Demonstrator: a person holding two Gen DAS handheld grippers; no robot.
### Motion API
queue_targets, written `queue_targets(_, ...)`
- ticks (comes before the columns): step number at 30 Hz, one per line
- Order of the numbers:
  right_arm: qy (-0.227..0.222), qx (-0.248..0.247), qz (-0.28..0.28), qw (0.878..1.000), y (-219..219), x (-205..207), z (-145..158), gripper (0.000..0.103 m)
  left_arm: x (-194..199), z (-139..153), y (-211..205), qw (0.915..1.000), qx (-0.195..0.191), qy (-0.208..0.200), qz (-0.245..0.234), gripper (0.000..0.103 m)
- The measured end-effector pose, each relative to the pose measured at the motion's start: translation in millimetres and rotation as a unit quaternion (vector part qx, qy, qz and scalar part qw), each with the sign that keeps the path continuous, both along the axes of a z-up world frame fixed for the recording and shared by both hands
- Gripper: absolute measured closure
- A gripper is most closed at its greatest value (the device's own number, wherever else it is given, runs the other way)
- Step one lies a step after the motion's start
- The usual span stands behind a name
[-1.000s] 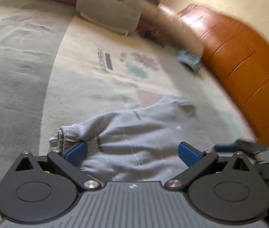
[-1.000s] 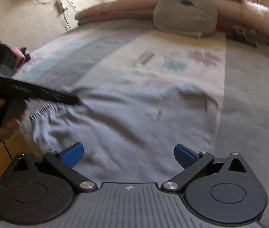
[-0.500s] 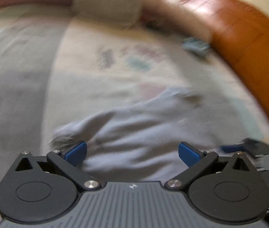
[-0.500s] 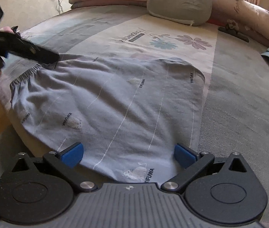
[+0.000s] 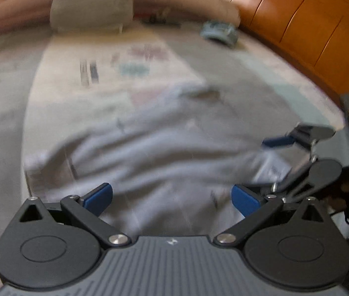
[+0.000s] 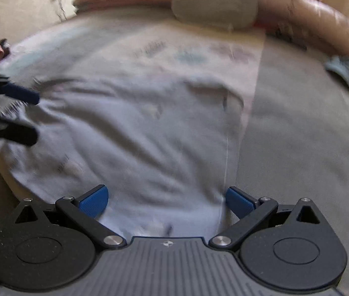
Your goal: Fold clothes
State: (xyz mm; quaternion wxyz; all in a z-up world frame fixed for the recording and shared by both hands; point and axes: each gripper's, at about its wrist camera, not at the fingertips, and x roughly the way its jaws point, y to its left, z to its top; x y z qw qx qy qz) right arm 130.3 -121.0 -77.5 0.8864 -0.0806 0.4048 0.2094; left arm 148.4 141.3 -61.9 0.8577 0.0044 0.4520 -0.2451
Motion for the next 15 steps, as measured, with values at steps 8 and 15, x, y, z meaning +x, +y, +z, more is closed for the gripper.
queue_targets(8, 0.015, -0.003, -0.02, 1.0, -5, 1, -7, 0.0, -13, 21, 10, 0.9989, 0.019, -0.04, 0.012, 0.001)
queue_targets(15, -0.054, -0.001, 0.044, 0.998, 8, 27, 24, 0.0, 37, 27, 15, 0.9976, -0.02, -0.036, 0.056, 0.001)
